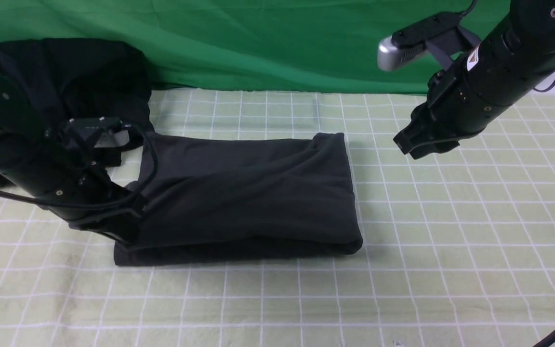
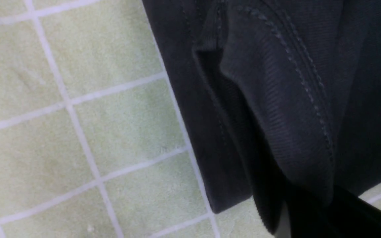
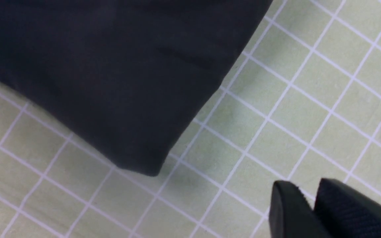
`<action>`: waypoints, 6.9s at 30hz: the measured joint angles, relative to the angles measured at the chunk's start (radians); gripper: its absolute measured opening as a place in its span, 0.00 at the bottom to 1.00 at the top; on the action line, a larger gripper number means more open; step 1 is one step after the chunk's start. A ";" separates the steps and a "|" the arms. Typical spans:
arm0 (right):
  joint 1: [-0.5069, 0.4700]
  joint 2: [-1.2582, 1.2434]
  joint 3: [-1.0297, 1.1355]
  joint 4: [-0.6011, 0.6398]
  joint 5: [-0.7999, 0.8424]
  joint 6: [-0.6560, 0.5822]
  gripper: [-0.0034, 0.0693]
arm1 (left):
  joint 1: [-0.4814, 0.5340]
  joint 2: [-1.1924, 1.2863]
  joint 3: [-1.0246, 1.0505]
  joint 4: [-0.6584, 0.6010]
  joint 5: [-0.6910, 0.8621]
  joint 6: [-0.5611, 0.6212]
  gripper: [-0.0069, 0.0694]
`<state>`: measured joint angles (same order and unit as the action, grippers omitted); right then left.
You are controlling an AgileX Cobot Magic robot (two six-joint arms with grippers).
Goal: Fold a long-sleeved shirt over a green coffee tablecloth.
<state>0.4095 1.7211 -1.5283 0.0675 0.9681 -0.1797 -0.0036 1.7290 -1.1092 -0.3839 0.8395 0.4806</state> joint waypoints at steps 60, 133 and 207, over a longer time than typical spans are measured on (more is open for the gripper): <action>0.044 0.273 0.000 0.128 0.041 -0.003 0.05 | -0.148 0.009 -0.065 0.291 0.007 -0.380 0.08; 0.022 -1.582 1.160 -0.024 -1.241 0.057 0.38 | 0.030 -1.722 1.005 0.305 -0.630 -0.410 0.09; -0.433 -1.719 1.537 -0.027 -0.746 0.029 0.38 | 0.036 -1.728 1.116 0.364 -0.606 -0.379 0.09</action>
<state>-0.0238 0.0023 0.0082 0.0406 0.2221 -0.1503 0.0321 0.0011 0.0071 -0.0195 0.2335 0.1020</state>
